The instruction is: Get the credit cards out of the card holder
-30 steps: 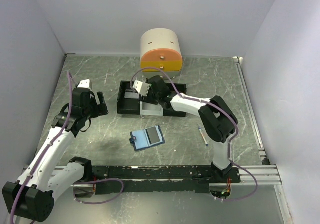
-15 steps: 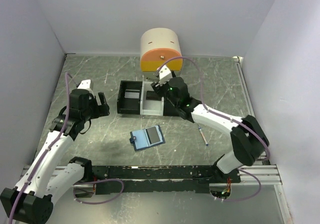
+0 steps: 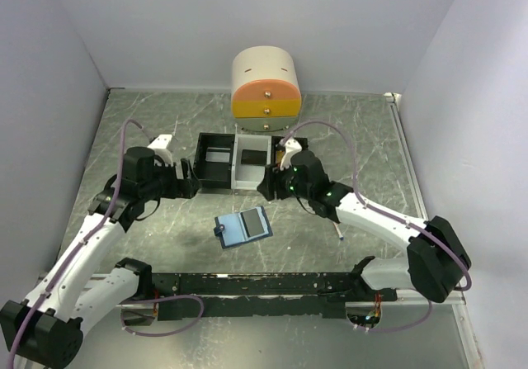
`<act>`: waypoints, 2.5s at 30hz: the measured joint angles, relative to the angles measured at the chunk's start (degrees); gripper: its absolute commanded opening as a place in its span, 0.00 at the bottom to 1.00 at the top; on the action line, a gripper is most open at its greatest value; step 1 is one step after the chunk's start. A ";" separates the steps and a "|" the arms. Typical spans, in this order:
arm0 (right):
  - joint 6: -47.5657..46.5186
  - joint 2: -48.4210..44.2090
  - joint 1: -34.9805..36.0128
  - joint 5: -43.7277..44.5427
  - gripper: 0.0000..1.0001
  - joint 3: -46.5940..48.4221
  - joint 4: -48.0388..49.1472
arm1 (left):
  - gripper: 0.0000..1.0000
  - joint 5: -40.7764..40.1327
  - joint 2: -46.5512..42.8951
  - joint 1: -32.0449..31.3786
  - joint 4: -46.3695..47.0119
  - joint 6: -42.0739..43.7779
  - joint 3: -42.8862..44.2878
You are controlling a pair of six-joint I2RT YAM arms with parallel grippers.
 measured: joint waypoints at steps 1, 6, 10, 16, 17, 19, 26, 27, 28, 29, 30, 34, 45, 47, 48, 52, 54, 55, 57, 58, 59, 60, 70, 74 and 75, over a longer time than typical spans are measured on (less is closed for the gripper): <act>1.18 0.11 0.24 -1.51 0.54 -0.79 -0.90 | 0.91 1.44 0.46 -0.09 0.46 0.00 -0.02; 7.96 0.11 0.81 -4.72 0.51 -5.70 -2.05 | 0.88 9.53 0.68 -1.73 5.38 -4.04 -3.39; 12.85 0.98 0.96 -6.78 0.48 -8.96 -1.79 | 0.84 11.91 -1.60 -8.83 10.56 -11.21 -9.49; 18.75 3.93 2.12 -9.46 0.42 -11.28 2.78 | 0.77 9.55 -2.10 -21.05 17.05 -21.05 -13.88; 19.43 4.44 2.25 -9.68 0.41 -11.52 3.45 | 0.77 8.44 -1.73 -22.99 18.21 -22.62 -14.34; 20.65 5.01 2.40 -9.79 0.40 -12.22 4.61 | 0.76 6.21 -0.87 -26.47 20.24 -25.22 -15.19; 22.67 5.38 2.40 -10.16 0.39 -13.51 7.52 | 0.75 -2.73 3.41 -34.64 25.00 -33.57 -18.05; 22.75 5.60 2.40 -10.47 0.38 -13.51 8.00 | 0.75 -3.63 4.07 -35.12 25.44 -34.49 -18.40; 22.91 5.95 2.40 -10.88 0.38 -13.51 8.52 | 0.74 -4.52 4.72 -35.58 26.05 -35.28 -18.86; 22.99 6.27 2.40 -11.17 0.37 -13.51 8.90 | 0.74 -5.44 5.31 -35.87 26.58 -36.37 -19.30; 23.15 6.56 2.40 -11.45 0.36 -13.51 9.18 | 0.73 -6.16 5.73 -36.02 26.97 -37.22 -19.67; 23.74 7.52 2.40 -12.46 0.35 -13.53 10.51 | 0.74 -9.01 6.73 -36.35 27.52 -40.48 -20.33; 24.48 11.02 2.40 -13.25 0.38 -13.64 11.96 | 0.76 -10.60 11.43 -36.61 32.33 -45.13 -20.63; 24.52 11.26 2.40 -13.22 0.38 -13.77 12.17 | 0.76 -10.60 11.89 -36.72 32.44 -45.46 -20.65; 24.52 11.52 2.40 -13.22 0.38 -13.77 12.28 | 0.76 -10.60 12.04 -36.76 32.48 -45.53 -20.63; 24.96 12.09 2.40 -13.09 0.38 -14.10 13.81 | 0.75 -10.62 12.61 -36.89 32.59 -45.55 -20.63; 25.40 12.07 2.40 -12.83 0.38 -14.80 14.86 | 0.75 -10.64 13.18 -36.89 32.63 -45.55 -20.63; 25.59 11.98 2.40 -12.68 0.38 -15.17 15.39 | 0.74 -10.69 13.57 -36.89 32.63 -45.55 -20.63; 25.90 11.72 2.40 -12.28 0.37 -15.63 15.85 | 0.74 -10.88 14.34 -36.94 32.63 -45.62 -20.63; 25.99 11.63 2.40 -12.11 0.37 -15.82 16.02 | 0.73 -11.08 14.80 -36.98 32.63 -45.75 -20.63; 26.14 11.61 2.40 -12.00 0.37 -15.96 16.17 | 0.72 -11.23 15.17 -37.05 32.65 -45.86 -20.63; 26.21 11.61 2.40 -11.93 0.36 -16.04 16.28 | 0.72 -11.43 15.47 -37.11 32.65 -45.99 -20.63; 26.51 11.50 2.40 -11.91 0.34 -16.28 16.37 | 0.63 -12.96 18.84 -37.75 34.03 -46.66 -19.30; 26.47 10.99 2.40 -11.89 0.34 -16.24 15.67 | 0.60 -14.43 21.57 -37.92 35.19 -47.98 -19.10; 26.40 10.78 2.40 -11.89 0.33 -16.11 15.17 | 0.60 -14.67 22.05 -37.92 35.36 -48.37 -19.17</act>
